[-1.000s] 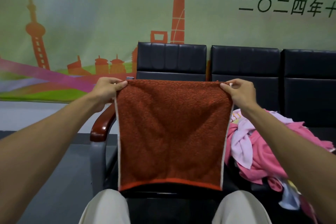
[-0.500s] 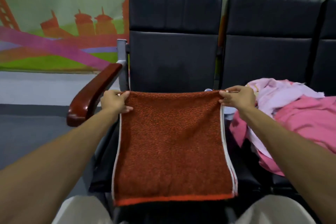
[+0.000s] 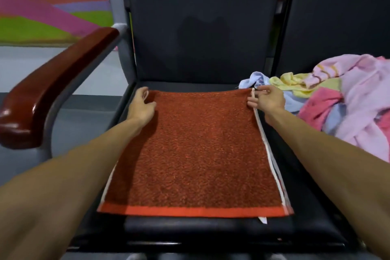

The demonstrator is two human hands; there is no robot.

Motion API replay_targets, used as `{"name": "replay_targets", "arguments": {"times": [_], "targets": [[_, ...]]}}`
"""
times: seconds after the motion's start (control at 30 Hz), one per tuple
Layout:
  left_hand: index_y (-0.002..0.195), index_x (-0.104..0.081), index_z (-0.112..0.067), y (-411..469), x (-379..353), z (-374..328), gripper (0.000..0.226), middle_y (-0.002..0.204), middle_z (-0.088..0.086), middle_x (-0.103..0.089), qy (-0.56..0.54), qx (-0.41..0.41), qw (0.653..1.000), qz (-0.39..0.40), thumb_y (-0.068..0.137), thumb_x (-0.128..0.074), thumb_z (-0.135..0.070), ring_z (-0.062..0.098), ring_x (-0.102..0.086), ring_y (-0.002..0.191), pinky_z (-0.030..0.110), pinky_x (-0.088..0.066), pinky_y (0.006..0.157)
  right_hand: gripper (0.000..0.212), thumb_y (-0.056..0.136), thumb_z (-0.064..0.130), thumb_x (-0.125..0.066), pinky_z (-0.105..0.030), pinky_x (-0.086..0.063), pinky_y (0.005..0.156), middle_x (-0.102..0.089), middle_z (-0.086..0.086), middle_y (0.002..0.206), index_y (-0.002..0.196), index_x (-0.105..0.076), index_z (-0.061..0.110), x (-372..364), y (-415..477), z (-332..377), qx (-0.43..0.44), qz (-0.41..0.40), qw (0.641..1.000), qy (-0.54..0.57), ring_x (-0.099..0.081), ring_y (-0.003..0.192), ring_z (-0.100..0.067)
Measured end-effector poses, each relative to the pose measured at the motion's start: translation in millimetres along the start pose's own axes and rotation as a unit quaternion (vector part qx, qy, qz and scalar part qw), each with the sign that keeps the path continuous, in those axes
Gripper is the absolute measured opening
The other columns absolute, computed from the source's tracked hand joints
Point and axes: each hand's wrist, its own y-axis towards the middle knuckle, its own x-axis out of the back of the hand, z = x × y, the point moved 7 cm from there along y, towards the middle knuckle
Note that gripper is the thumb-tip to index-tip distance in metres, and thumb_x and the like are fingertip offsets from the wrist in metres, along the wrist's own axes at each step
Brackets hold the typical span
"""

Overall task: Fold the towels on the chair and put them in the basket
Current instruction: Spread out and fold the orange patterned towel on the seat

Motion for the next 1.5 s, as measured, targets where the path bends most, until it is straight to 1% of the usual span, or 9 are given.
{"name": "replay_targets", "arguments": {"times": [0.17, 0.37, 0.53, 0.67, 0.77, 0.9, 1.13, 1.33, 1.5], "targets": [[0.141, -0.045, -0.016, -44.5, -6.8, -12.6, 0.058, 0.157, 0.005, -0.025, 0.176, -0.163, 0.967, 0.086, 0.087, -0.060, 0.000, 0.017, -0.022, 0.145, 0.027, -0.018, 0.117, 0.035, 0.088, -0.010, -0.044, -0.041, -0.059, 0.066, -0.058, -0.006, 0.110, 0.118, -0.054, 0.007, 4.2, -31.8, -6.2, 0.122, 0.036, 0.974, -0.187, -0.066, 0.078, -0.029], [0.097, -0.047, -0.030, -130.1, 7.8, -22.2, 0.032, 0.107, -0.003, -0.056, 0.203, -0.219, 0.935, 0.190, 0.083, -0.067, -0.008, 0.013, -0.057, 0.100, 0.034, -0.045, 0.097, 0.029, 0.086, -0.002, -0.065, -0.018, -0.054, 0.075, -0.066, 0.003, 0.106, 0.108, -0.067, 0.016, 0.9, -123.0, -13.7, 0.256, 0.220, 0.865, -0.372, -0.064, 0.093, -0.013], [0.073, -0.056, -0.030, -190.6, 20.9, -29.9, 0.021, 0.080, -0.009, -0.057, 0.240, -0.231, 0.912, 0.240, 0.082, -0.074, -0.027, 0.003, -0.053, 0.070, 0.026, -0.042, 0.073, 0.009, 0.081, 0.014, -0.076, -0.019, -0.047, 0.080, -0.070, 0.008, 0.089, 0.084, -0.070, 0.020, 16.2, -189.9, -8.3, 0.288, 0.302, 0.811, -0.411, -0.063, 0.083, -0.007], [0.085, -0.054, -0.036, -215.7, 30.8, -3.6, 0.045, 0.096, -0.011, -0.051, 0.324, -0.215, 0.863, 0.324, 0.061, -0.070, -0.072, 0.005, -0.047, 0.089, 0.025, -0.040, 0.082, 0.014, 0.077, 0.012, -0.080, -0.013, -0.045, 0.071, -0.071, 0.007, 0.081, 0.079, -0.071, 0.023, 38.1, -215.0, -24.4, 0.255, 0.354, 0.775, -0.457, -0.059, 0.069, 0.003], [0.092, -0.049, -0.043, -217.2, 32.6, 7.0, 0.035, 0.103, -0.016, -0.043, 0.355, -0.224, 0.840, 0.345, 0.070, -0.074, -0.053, 0.008, -0.040, 0.097, 0.028, -0.035, 0.089, 0.023, 0.070, 0.021, -0.086, -0.010, -0.043, 0.068, -0.071, 0.003, 0.087, 0.087, -0.071, 0.023, 49.1, -219.2, -40.5, 0.228, 0.388, 0.744, -0.495, -0.057, 0.067, 0.004], [0.095, -0.050, -0.036, -208.3, 27.3, 6.3, 0.029, 0.097, -0.018, -0.041, 0.342, -0.249, 0.850, 0.315, 0.084, -0.072, -0.020, 0.012, -0.041, 0.096, 0.025, -0.032, 0.086, 0.040, 0.061, 0.019, -0.090, -0.006, -0.038, 0.067, -0.064, 0.008, 0.090, 0.091, -0.066, 0.026, 51.2, -213.5, -45.8, 0.231, 0.382, 0.744, -0.498, -0.053, 0.074, 0.001], [0.085, -0.043, -0.022, -197.9, 10.8, -11.3, 0.015, 0.085, -0.007, -0.048, 0.373, -0.288, 0.838, 0.274, 0.100, -0.046, -0.024, 0.015, -0.049, 0.085, 0.035, -0.042, 0.081, 0.036, 0.063, 0.019, -0.089, -0.011, -0.041, 0.065, -0.064, 0.001, 0.087, 0.087, -0.064, 0.028, 41.2, -201.6, -48.2, 0.219, 0.412, 0.718, -0.516, -0.052, 0.068, -0.001], [0.084, -0.045, -0.031, -186.2, 27.6, -22.2, 0.018, 0.083, -0.015, -0.051, 0.381, -0.267, 0.864, 0.192, 0.096, -0.048, -0.044, 0.014, -0.052, 0.084, 0.037, -0.044, 0.073, 0.007, 0.092, 0.016, -0.061, -0.020, -0.041, 0.070, -0.066, 0.004, 0.083, 0.091, -0.066, 0.021, 52.0, -183.3, -29.2, 0.270, 0.324, 0.762, -0.490, -0.058, 0.077, -0.011], [0.075, -0.051, -0.030, -185.2, 56.3, -10.0, 0.036, 0.079, -0.014, -0.056, 0.358, -0.200, 0.894, 0.181, 0.067, -0.072, -0.058, 0.011, -0.055, 0.075, 0.032, -0.043, 0.065, 0.026, 0.090, 0.012, -0.066, -0.018, -0.041, 0.067, -0.061, 0.012, 0.075, 0.076, -0.057, 0.033, 63.9, -174.7, -22.2, 0.267, 0.265, 0.829, -0.413, -0.056, 0.069, -0.004]]}}
